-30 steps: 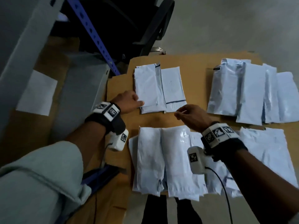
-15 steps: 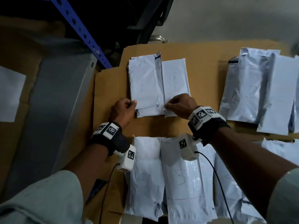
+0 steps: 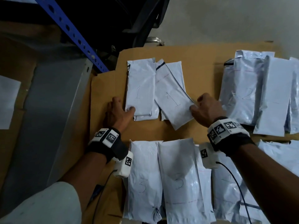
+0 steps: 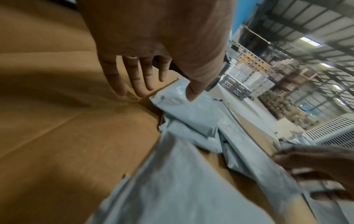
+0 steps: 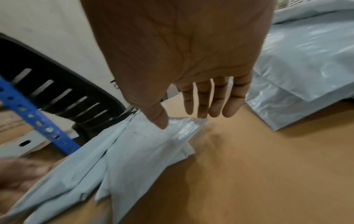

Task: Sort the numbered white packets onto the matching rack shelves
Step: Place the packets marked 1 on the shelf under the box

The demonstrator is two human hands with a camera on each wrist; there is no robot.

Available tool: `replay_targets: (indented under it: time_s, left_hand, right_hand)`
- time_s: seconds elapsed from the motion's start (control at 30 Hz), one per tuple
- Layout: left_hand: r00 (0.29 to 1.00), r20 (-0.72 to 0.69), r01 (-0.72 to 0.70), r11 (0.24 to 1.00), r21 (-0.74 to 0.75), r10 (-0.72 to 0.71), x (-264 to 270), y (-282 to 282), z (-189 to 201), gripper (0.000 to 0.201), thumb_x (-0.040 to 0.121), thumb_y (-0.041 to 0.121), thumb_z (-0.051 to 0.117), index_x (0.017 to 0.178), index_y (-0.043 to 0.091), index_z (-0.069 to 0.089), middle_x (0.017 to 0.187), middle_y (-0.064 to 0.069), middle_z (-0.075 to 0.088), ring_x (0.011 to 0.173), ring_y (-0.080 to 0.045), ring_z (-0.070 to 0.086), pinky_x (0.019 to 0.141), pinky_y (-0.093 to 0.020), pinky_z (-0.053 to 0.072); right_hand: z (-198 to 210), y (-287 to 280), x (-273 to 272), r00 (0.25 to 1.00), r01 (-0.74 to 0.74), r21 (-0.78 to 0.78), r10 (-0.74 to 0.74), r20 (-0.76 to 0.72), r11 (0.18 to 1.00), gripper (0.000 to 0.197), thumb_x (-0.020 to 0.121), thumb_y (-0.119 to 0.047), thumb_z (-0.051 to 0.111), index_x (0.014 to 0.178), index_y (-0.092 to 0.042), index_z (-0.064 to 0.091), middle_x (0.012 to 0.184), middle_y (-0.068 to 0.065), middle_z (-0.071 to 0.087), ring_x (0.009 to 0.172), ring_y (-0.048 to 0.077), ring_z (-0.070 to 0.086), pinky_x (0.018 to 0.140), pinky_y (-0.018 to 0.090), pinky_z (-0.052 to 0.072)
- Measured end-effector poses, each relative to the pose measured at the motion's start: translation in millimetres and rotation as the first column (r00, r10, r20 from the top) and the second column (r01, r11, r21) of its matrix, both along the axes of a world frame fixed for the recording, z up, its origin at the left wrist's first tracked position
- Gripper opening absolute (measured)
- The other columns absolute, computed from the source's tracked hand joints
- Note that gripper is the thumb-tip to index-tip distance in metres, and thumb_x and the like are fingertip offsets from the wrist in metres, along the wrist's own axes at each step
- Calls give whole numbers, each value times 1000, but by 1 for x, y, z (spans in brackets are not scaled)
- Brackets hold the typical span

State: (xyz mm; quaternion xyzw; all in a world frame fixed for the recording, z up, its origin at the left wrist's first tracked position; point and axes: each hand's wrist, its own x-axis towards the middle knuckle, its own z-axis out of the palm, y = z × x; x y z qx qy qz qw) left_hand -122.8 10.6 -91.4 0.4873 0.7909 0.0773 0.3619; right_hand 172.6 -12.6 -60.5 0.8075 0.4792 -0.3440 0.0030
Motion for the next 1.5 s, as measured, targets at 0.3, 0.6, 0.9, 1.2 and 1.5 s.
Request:
replay_targets:
  time_s: [0.3, 0.6, 0.9, 1.2, 1.5]
  left_hand:
    - [982, -103, 146, 985, -94, -156, 32, 4, -3, 138, 54, 82, 75, 158, 23, 5, 165, -9, 9, 150, -35, 17, 120, -55, 23]
    - [999, -23, 34, 998, 44, -33, 36, 0, 2, 117, 65, 50, 88, 152, 14, 19, 152, -14, 29, 138, -34, 34, 114, -46, 32]
    - [975, -168, 134, 987, -87, -147, 43, -3, 3, 131, 60, 73, 79, 156, 20, 7, 158, -17, 15, 144, -42, 23, 116, -56, 27]
    - [995, -98, 31, 998, 57, -25, 43, 1, 7, 124, 61, 56, 85, 155, 13, 17, 153, -16, 20, 136, -40, 32, 110, -52, 38]
    - [1000, 17, -6, 923, 386, -1, 39, -8, 87, 116, 54, 60, 82, 149, 19, 28, 138, -10, 33, 122, -31, 42, 91, -41, 45]
  right_hand:
    - [-12, -4, -45, 957, -265, -30, 267, 110, 964, 118, 65, -76, 77, 153, -26, 17, 143, 12, 35, 130, 39, 40, 99, 55, 45]
    - [-7, -3, -33, 984, -176, 123, 178, -5, 977, 101, 70, -49, 84, 148, -25, 25, 132, 13, 40, 118, 38, 46, 86, 44, 46]
    - [-12, -20, -22, 996, -72, 78, 67, 63, 994, 102, 70, -50, 85, 147, -21, 25, 132, 14, 37, 122, 41, 46, 93, 51, 46]
    - [-8, -16, -13, 992, -87, 136, 98, -80, 987, 104, 71, -38, 87, 149, -26, 20, 117, 17, 52, 111, 39, 53, 91, 48, 49]
    - [55, -37, -18, 972, 55, 420, 47, -229, 906, 89, 71, -34, 87, 143, -27, 35, 132, 7, 53, 114, 26, 52, 88, 34, 44]
